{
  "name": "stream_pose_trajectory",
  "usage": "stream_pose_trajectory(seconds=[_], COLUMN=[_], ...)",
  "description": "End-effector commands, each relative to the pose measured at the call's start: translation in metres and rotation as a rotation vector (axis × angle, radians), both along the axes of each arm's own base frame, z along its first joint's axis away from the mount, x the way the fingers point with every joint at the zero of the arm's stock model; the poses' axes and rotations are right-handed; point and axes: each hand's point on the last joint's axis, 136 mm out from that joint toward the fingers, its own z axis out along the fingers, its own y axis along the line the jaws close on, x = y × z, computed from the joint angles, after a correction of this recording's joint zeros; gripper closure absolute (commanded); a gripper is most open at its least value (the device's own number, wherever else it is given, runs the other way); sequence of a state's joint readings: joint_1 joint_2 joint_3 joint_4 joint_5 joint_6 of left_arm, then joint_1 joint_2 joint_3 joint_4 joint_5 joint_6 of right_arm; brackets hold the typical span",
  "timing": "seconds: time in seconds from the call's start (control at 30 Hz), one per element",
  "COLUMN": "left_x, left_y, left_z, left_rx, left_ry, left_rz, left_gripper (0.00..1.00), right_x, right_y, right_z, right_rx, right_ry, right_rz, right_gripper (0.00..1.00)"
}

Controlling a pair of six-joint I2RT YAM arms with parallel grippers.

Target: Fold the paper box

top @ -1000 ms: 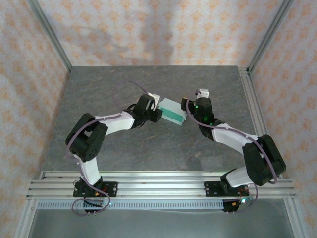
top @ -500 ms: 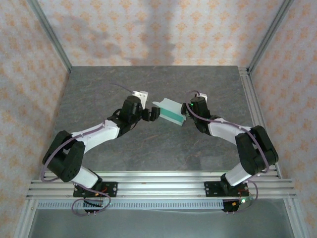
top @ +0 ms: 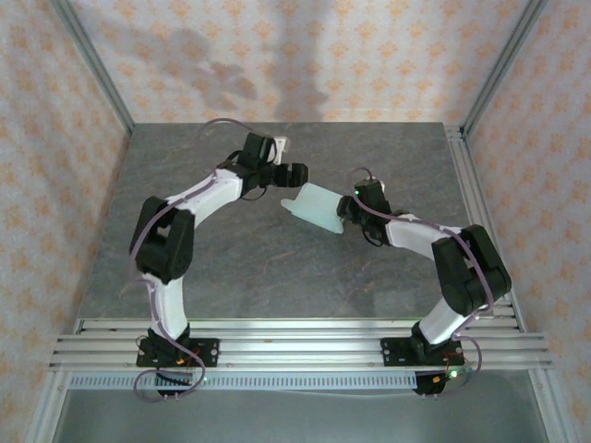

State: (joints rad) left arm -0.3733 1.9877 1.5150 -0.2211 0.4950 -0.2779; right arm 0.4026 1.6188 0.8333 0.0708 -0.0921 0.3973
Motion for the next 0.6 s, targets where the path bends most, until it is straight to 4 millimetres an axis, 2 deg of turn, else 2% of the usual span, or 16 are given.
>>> stream_pose_trajectory(seconds=[0.0,0.07,0.27,0.47,0.57], left_x=[-0.029,-0.029,-0.037,-0.055,-0.063], left_y=[-0.014,-0.016,-0.024,-0.025,-0.026], left_z=[-0.038,-0.047,-0.057,-0.061,-0.061], left_rx=[0.019,0.014,-0.038,-0.065,-0.064], left_ry=[0.205,0.230,0.291,0.316,0.321], left_rz=[-0.120,-0.127,-0.134,-0.122,-0.120], left_gripper=[0.17,0.22,0.55,0.63,0.64], right_x=[0.002,0.003,0.010,0.022,0.030], right_y=[0.004,0.006,0.015,0.023,0.026], right_z=[0.002,0.003,0.001,-0.011,-0.012], right_rx=[0.038,0.080,0.178,0.233,0.281], right_ry=[0.020,0.023,0.011,0.051,0.058], right_rz=[0.024,0.031,0.074,0.105,0.120], right_gripper=[0.35,0.35,0.37,0.39,0.47])
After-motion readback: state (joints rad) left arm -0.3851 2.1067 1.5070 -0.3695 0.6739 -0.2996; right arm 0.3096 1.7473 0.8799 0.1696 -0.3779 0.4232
